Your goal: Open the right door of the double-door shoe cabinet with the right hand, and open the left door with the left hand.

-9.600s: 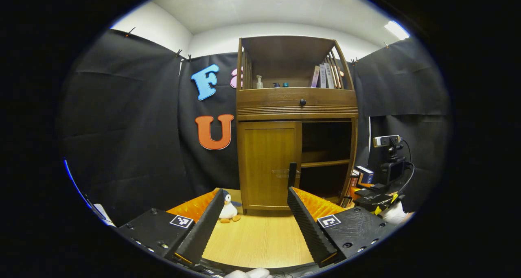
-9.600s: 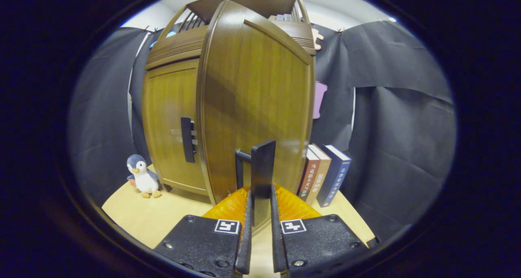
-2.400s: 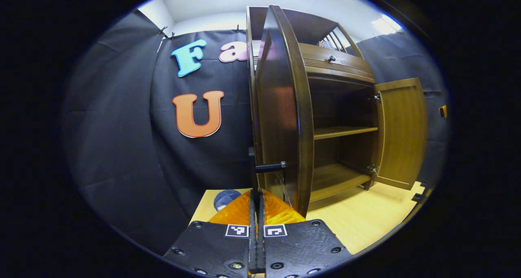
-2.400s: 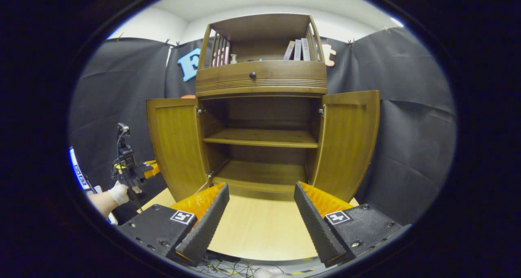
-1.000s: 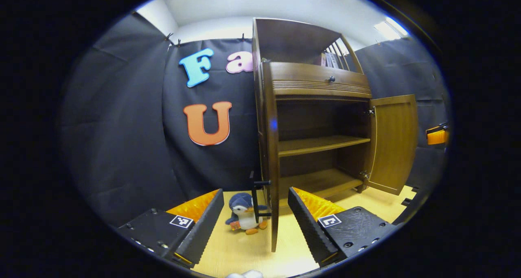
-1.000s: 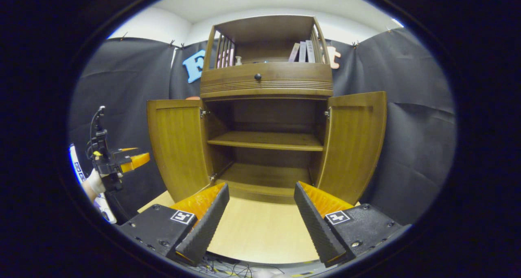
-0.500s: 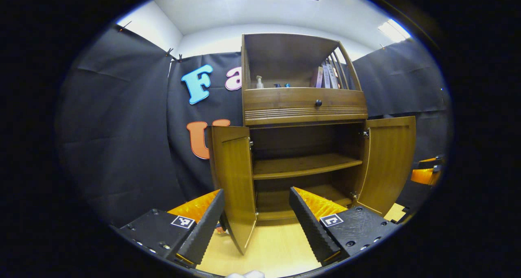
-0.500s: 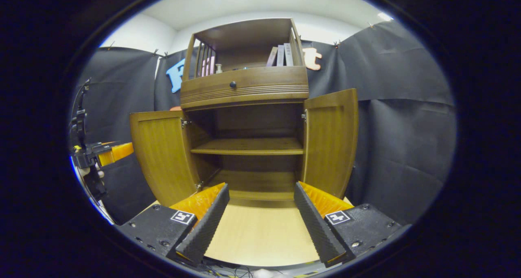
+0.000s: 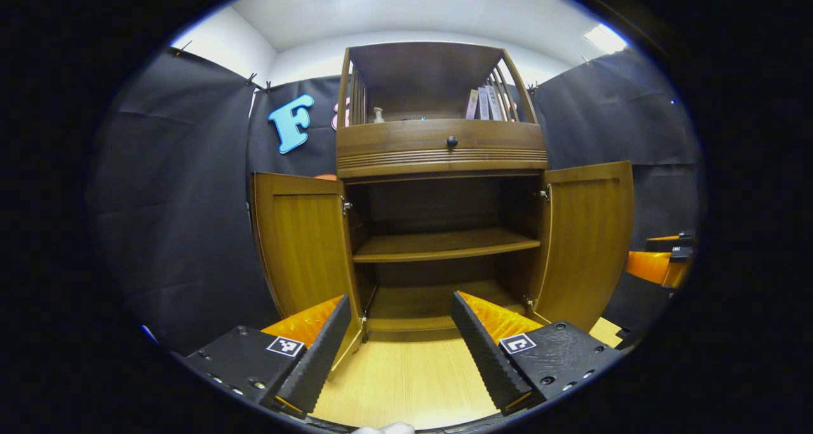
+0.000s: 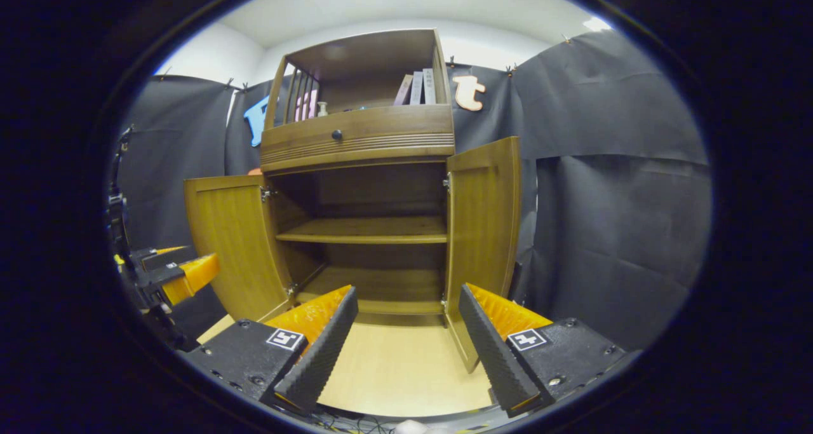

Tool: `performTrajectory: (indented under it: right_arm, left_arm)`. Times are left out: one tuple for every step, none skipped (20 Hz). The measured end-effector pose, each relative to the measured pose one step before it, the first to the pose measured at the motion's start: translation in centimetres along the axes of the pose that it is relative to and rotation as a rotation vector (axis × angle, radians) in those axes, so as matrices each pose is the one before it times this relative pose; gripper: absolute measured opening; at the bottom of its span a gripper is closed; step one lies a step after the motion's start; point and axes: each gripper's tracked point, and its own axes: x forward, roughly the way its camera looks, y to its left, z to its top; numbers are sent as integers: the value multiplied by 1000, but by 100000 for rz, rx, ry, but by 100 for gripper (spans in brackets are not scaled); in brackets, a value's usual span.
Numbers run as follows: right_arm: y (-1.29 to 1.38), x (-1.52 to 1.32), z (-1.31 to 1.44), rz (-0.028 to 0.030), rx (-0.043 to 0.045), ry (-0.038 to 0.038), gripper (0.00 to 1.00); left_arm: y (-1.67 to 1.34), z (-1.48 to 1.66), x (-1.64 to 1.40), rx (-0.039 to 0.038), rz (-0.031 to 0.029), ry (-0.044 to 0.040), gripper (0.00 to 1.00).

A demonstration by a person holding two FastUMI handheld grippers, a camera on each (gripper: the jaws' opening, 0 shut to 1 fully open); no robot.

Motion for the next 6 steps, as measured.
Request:
performTrajectory:
  right_arm:
    - [-116, 96, 119, -118, -137, -529, 100]
    - [-120, 19, 46, 4, 187, -442, 100]
    - [-61, 184, -41, -163, -39, 181, 100]
    - [-73, 62, -67, -122, 76, -180, 100]
    - [13, 88, 136, -70, 179, -55, 100]
    - [107, 65, 28, 319, 252, -123, 100]
  left_arm:
    - [-412, -173, -120, -900, -555, 849, 96]
    - [-303, -37, -98, -602, -778, 301, 96]
    - [-140, 150, -101, -37, -250, 20, 96]
    - [136, 294, -122, 389, 252, -191, 100]
    - [319, 251, -100, 429, 954, -192, 96]
    - [344, 447, -75, 944, 1365, -1019, 96]
